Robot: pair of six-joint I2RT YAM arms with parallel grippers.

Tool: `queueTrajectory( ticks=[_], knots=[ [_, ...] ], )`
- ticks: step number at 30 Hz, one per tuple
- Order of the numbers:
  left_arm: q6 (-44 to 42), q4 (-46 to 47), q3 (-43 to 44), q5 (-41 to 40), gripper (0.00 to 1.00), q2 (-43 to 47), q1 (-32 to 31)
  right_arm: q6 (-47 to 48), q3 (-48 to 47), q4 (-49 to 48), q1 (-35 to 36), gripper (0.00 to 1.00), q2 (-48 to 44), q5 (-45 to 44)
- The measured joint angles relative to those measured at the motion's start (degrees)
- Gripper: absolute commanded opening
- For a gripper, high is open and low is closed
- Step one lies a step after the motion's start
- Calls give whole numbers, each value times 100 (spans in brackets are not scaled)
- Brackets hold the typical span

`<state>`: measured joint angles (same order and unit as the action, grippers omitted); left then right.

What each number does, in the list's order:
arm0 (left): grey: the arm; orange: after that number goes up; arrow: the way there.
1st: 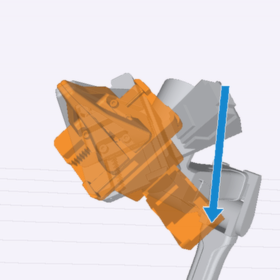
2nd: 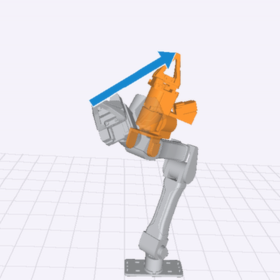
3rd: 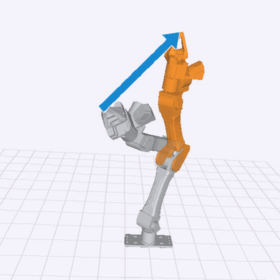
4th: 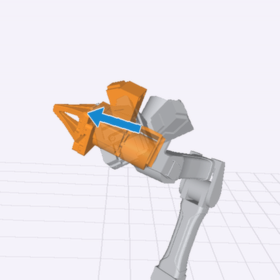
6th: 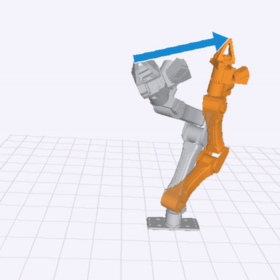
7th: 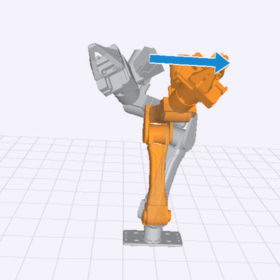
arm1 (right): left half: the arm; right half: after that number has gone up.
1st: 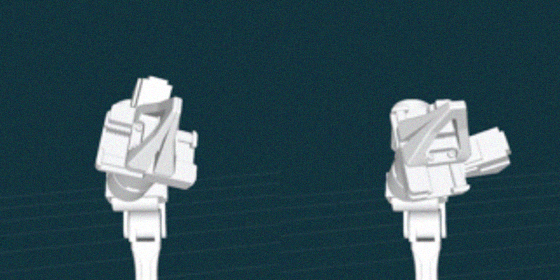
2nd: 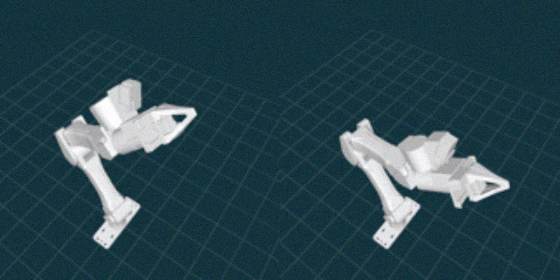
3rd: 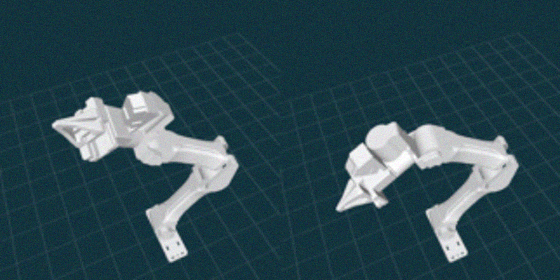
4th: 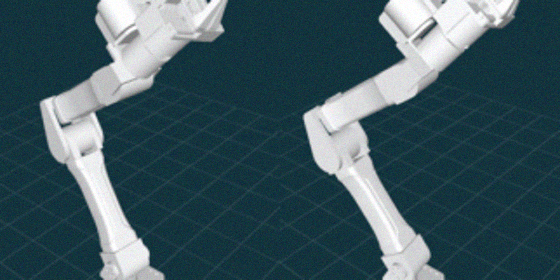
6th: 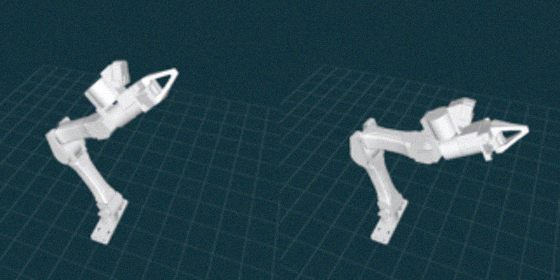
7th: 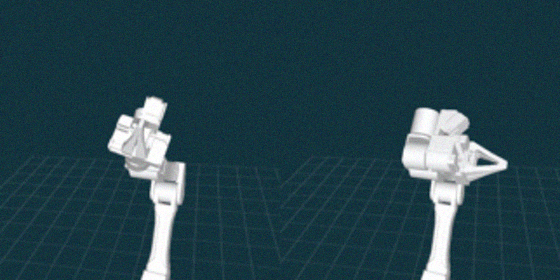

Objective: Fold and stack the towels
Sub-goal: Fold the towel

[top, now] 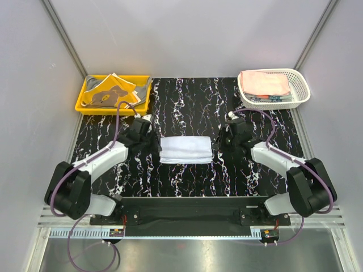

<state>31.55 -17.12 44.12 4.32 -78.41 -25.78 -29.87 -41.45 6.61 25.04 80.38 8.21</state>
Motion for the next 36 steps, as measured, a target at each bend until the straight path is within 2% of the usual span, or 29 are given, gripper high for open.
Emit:
queueTrajectory(
  ticks=[7,14,18,28,32,36],
  knots=[
    [-31,-400,387,-26,31,358,-52,-2,-326,334,105,33,-76,-153],
    [26,-184,575,-28,31,-334,-387,-70,-511,304,470,32,439,-273],
    [74,-85,472,-35,29,-688,-501,-153,-428,267,540,32,697,-286],
    [267,149,-190,-116,26,-697,-680,-398,208,-188,708,31,643,-297],
    [304,164,-192,-155,26,-691,-710,-411,221,-162,713,33,577,-321],
    [273,-146,-24,-293,26,-645,-739,-372,118,264,728,39,332,-485]
  ],
)
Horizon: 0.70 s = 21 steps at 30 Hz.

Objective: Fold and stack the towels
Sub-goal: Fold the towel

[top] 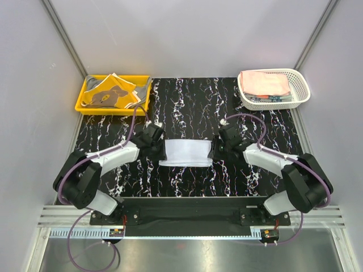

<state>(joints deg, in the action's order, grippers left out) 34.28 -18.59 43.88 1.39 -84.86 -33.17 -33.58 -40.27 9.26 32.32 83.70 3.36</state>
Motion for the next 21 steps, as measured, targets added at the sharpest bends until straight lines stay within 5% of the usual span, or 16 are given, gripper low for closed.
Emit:
queueTrajectory(
  ticks=[10,21],
  knots=[
    [-146,-553,1241,-262,28,105,-160,232,-979,656,2,52,-17,-619],
    [120,103,1716,188,27,-1222,-1016,238,-1099,654,2,61,898,-678]
  ],
)
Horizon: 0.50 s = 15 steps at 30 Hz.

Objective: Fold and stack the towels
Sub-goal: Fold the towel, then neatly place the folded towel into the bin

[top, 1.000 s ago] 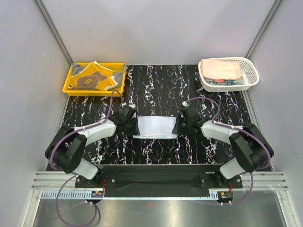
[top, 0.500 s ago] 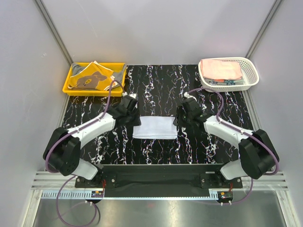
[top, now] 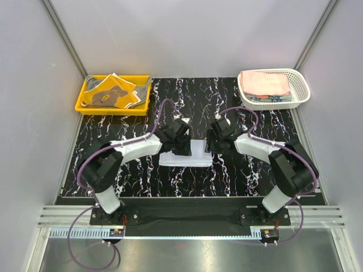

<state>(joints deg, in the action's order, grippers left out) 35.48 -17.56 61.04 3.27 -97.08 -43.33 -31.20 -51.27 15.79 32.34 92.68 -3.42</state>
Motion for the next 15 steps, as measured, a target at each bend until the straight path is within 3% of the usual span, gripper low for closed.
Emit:
queueTrajectory(
  ticks=[8,15],
  knots=[
    [240,258,0,42,25,-597,-516,-103,9,-251,0,59,214,144],
    [361,341,0,-2,24,-616,-664,-267,31,-485,22,42,299,258]
  ],
)
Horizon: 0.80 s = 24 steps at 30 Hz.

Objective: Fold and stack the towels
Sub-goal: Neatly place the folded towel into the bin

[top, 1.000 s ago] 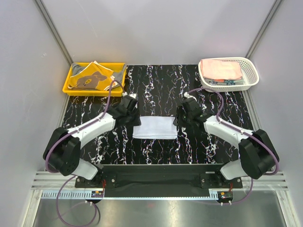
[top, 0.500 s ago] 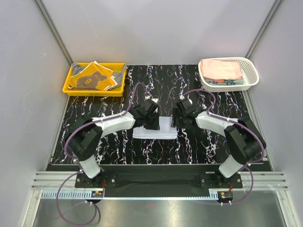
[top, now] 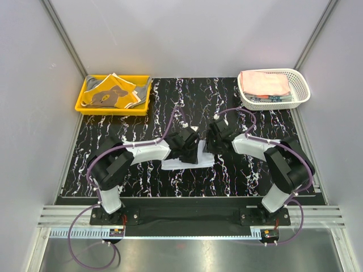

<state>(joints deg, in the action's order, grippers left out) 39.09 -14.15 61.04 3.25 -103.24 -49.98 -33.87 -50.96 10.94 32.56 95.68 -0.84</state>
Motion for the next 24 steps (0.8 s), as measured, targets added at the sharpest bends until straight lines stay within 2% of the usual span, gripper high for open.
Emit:
queueTrajectory(
  ticks=[1,3,5,6,9,14,18,24],
  knots=[
    [2,4,0,-2,24,0,-7,-11,4,0,13,34,9,-2],
    [4,4,0,-4,24,0,-7,-33,13,9,48,26,9,-7],
    [7,2,0,-7,24,0,-7,-31,20,22,74,6,9,-20],
    [7,-2,2,-7,24,0,-7,-22,20,37,81,1,9,-26],
    [-7,-208,133,-37,25,7,-7,20,-7,127,90,0,9,-118],
    [-208,-1021,925,-234,26,306,31,461,-367,713,103,0,11,-608],
    [-402,-1379,1349,-398,27,1145,164,1071,-1095,1196,90,0,129,-1180],
    [-636,-1786,1222,-726,29,2623,437,2332,-2741,1493,-273,0,925,-1919]
  ],
)
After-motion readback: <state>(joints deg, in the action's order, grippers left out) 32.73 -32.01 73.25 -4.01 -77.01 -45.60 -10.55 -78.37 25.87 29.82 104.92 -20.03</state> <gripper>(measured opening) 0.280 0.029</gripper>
